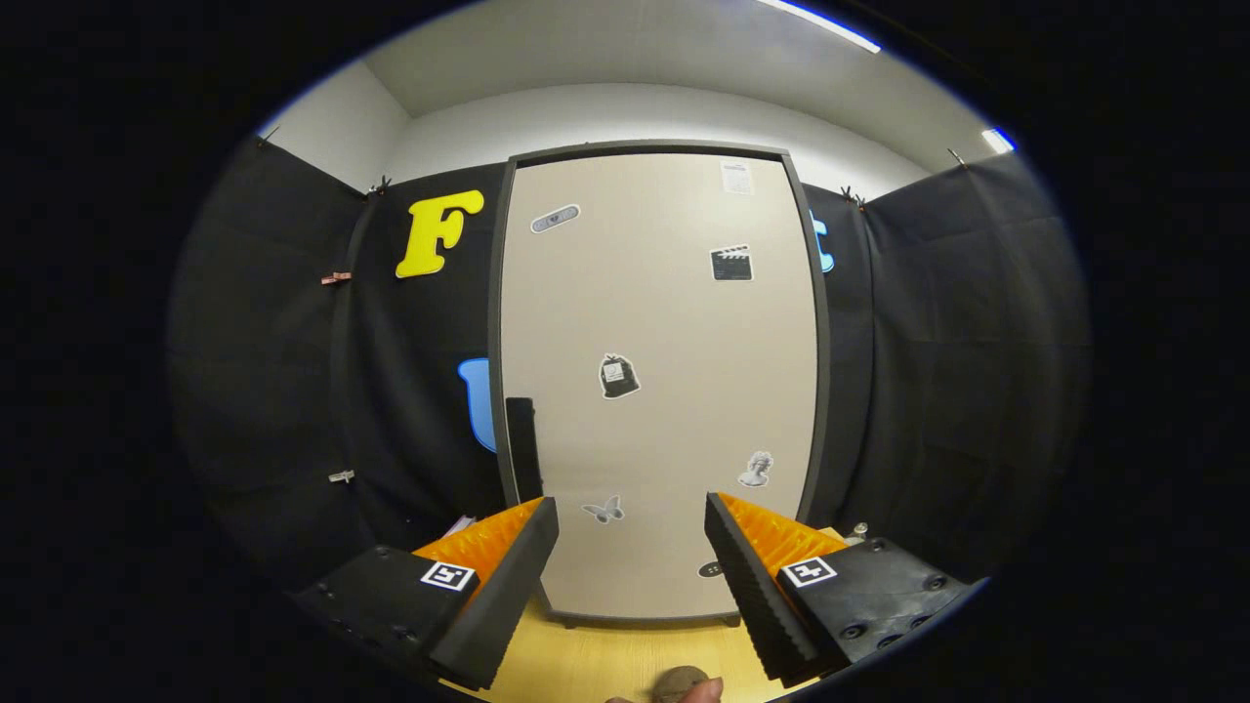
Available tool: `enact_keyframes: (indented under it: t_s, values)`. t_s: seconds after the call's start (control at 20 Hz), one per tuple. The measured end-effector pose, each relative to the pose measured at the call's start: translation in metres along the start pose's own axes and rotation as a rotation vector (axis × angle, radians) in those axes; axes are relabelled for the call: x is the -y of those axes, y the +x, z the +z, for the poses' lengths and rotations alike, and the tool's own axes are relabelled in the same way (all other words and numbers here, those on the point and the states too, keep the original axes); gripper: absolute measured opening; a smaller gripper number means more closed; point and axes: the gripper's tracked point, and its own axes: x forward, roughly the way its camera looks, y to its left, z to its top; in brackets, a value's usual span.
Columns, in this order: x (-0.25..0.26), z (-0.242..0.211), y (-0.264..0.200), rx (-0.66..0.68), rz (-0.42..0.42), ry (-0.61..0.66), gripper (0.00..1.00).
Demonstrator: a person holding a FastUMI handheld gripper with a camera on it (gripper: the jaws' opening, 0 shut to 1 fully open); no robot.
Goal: Open the shoe cabinet door, grab the shoes and put them into the shoe cabinet, then close the shoe cabinet door.
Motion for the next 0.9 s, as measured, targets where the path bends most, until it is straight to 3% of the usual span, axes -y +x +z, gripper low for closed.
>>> enact_keyframes:
  t_s: [0.5,0.8,0.9]
  values:
    - [-0.07,-0.008,0.072,-0.024,0.079,0.045,0.98]
    - [-0.095,-0.029,0.135,-0.041,0.066,0.04,0.98]
    - [-0.098,-0.037,0.152,-0.046,0.051,0.031,0.88]
